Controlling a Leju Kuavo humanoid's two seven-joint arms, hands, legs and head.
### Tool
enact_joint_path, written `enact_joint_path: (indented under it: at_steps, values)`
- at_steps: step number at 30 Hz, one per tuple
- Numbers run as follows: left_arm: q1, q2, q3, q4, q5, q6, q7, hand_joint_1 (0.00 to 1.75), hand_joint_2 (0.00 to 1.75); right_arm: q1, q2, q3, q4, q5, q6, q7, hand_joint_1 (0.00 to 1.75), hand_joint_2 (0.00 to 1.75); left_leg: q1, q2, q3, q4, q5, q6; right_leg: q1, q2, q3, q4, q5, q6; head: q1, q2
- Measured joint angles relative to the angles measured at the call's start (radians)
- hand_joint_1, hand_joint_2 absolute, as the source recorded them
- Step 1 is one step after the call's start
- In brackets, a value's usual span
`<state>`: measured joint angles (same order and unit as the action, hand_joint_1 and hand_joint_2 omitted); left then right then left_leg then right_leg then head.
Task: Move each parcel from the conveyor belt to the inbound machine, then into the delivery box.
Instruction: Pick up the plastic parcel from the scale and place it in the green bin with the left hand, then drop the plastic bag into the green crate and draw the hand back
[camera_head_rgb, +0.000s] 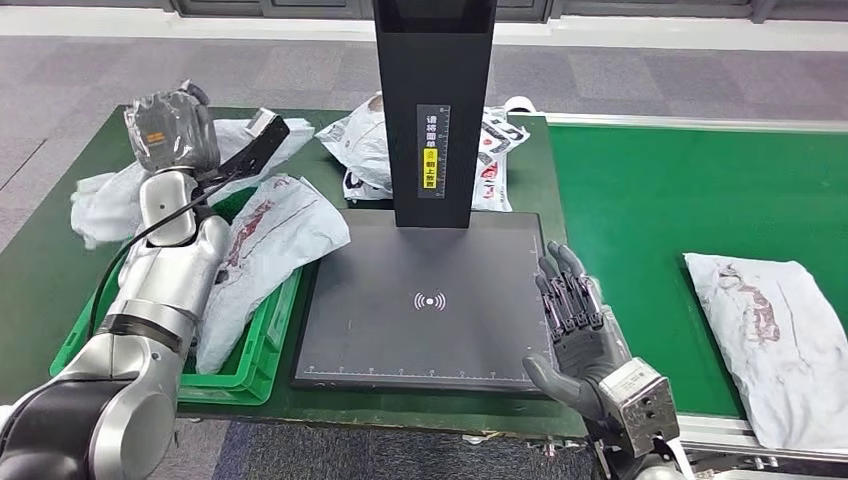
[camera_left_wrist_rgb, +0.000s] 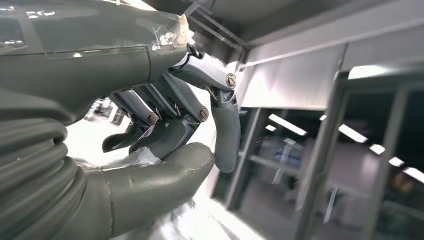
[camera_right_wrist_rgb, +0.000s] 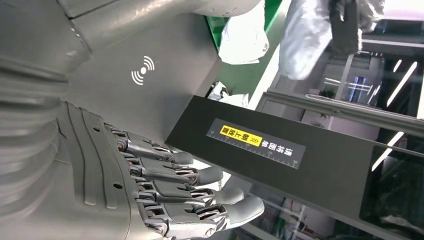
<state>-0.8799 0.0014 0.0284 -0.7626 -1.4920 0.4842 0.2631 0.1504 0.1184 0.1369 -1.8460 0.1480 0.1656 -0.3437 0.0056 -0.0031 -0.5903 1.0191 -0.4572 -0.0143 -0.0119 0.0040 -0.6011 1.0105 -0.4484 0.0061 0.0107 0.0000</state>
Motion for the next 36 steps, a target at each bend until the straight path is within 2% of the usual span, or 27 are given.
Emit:
enact_joint_path:
  at_steps: [8,12,16,23,27,31,36]
  values:
    - [-0.003,0.019,0.045,0.076,-0.002,-0.008,-0.004,1.75,1.75,0.003,-0.013,0.000,0.000,-0.005,-0.004,0.000,0.00,1.75,0.000,-0.001,-0.001,0.000,0.000,0.000,0.000,0.000,0.000,0.000,0.000,0.000,0.000,0.000]
    - [0.000,0.015,0.061,0.084,0.000,-0.041,-0.039,0.00,1.75,0.012,-0.018,0.000,0.000,-0.006,-0.013,0.002,0.00,1.75,0.000,-0.001,0.000,0.000,0.000,0.000,0.000,0.000,0.000,0.000,0.000,0.000,0.000,0.000]
    - [0.021,-0.010,0.073,0.055,0.028,-0.079,-0.078,0.00,1.75,0.028,-0.020,-0.003,-0.002,-0.001,-0.021,0.007,0.00,1.75,0.000,0.000,0.000,0.000,0.000,0.000,0.000,0.000,0.000,0.000,0.000,0.000,0.000,0.000]
    - [0.108,-0.052,0.077,-0.110,0.181,-0.144,-0.160,0.00,1.75,0.049,-0.020,-0.006,-0.010,0.014,-0.029,0.009,0.00,1.75,0.000,0.000,-0.001,0.000,0.000,0.000,0.000,0.000,-0.001,0.000,0.000,0.000,0.000,0.000]
    - [0.154,-0.067,0.077,-0.214,0.309,-0.219,-0.218,0.00,0.00,0.056,-0.019,-0.014,-0.013,0.019,-0.034,0.010,0.00,1.75,0.000,0.000,-0.001,0.000,-0.001,0.000,0.000,0.000,-0.001,0.000,0.000,0.000,0.000,0.000]
    - [0.225,-0.076,0.070,-0.348,0.518,-0.325,-0.299,0.00,0.00,0.059,-0.013,-0.040,-0.014,0.028,-0.036,0.014,0.00,1.75,0.000,0.001,0.000,0.000,-0.001,0.000,0.000,0.000,-0.001,0.000,0.000,0.000,0.000,0.000]
    - [0.342,-0.077,0.042,-0.552,0.665,-0.392,-0.328,0.00,0.00,0.061,-0.001,-0.082,-0.022,0.034,-0.035,0.022,0.00,1.75,0.000,0.001,-0.001,0.000,-0.001,0.000,0.000,0.000,-0.001,0.000,-0.001,0.000,0.000,0.000]
